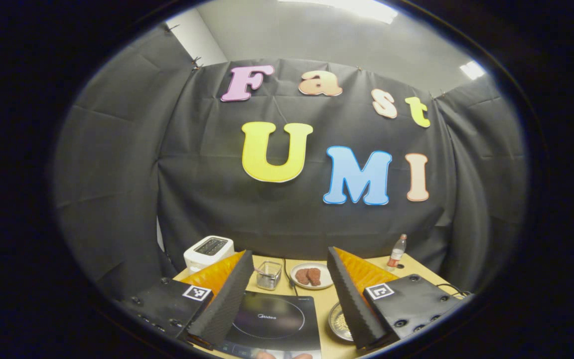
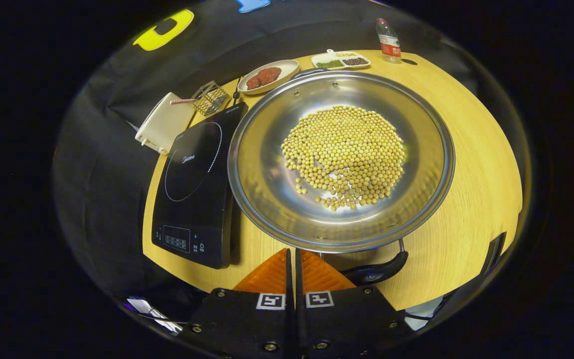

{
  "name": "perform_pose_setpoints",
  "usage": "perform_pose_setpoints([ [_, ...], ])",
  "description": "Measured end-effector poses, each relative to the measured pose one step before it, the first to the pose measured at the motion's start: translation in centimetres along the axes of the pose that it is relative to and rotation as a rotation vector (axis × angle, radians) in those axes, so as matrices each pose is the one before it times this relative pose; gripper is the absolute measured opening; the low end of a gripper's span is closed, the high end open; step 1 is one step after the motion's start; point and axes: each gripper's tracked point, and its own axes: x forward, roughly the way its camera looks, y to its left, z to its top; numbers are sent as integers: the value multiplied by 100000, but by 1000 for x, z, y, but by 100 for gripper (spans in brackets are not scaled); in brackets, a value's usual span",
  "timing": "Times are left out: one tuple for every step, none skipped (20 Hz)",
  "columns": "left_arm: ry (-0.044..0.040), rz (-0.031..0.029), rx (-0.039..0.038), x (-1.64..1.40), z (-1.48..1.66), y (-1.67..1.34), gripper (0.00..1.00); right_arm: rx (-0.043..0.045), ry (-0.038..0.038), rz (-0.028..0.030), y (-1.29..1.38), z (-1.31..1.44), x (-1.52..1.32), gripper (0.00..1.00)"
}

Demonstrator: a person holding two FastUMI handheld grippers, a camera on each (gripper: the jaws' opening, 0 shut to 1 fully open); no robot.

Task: First push the handle of the pot to place it horizontally, then grasp the pot with both hands and set it on the induction cooktop.

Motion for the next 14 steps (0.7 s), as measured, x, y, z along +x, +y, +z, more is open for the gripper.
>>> perform_pose_setpoints([
  [62, 57, 64, 148, -86, -155, 98, 193, -47, -328, -367, 28, 125, 1],
  [56, -173, -186, 81, 95, -213, 98, 138, -254, -480, -447, 132, -95, 1],
  [85, -288, -76, -150, -100, -462, 98, -73, -186, -582, -521, -75, -82, 1],
  [43, 5, 272, 27, -61, -244, 98, -127, -298, -317, -450, 106, -168, 1],
  [250, 87, 362, 116, -91, -375, 96, -18, -41, -234, -442, 4, -112, 1],
  [344, 220, 263, 69, -65, -377, 96, -173, -9, -320, -582, 105, -199, 1],
  [288, 115, 266, -14, -46, -496, 96, -641, -175, -576, -576, -26, -166, 1],
  [71, 217, 256, -68, 4, -443, 96, -800, -103, -807, -636, 188, -156, 1],
  [121, 195, 50, -67, -59, -508, 95, -831, -215, -471, -473, -1, 29, 1],
  [417, 99, -210, 126, -78, -516, 95, -562, 141, -426, -548, 136, -136, 1],
  [611, 248, -334, 16, -355, -535, 96, -786, 664, -306, -613, -90, -81, 1],
  [367, 361, -348, 142, -66, -438, 96, -853, 548, -404, -588, 90, -98, 1],
  [297, 243, -282, 113, -213, -410, 96, -1028, 464, -546, -582, 26, 3, 1],
  [72, 209, -132, 66, -101, -434, 96, -949, 544, -648, -563, 99, -128, 1],
])
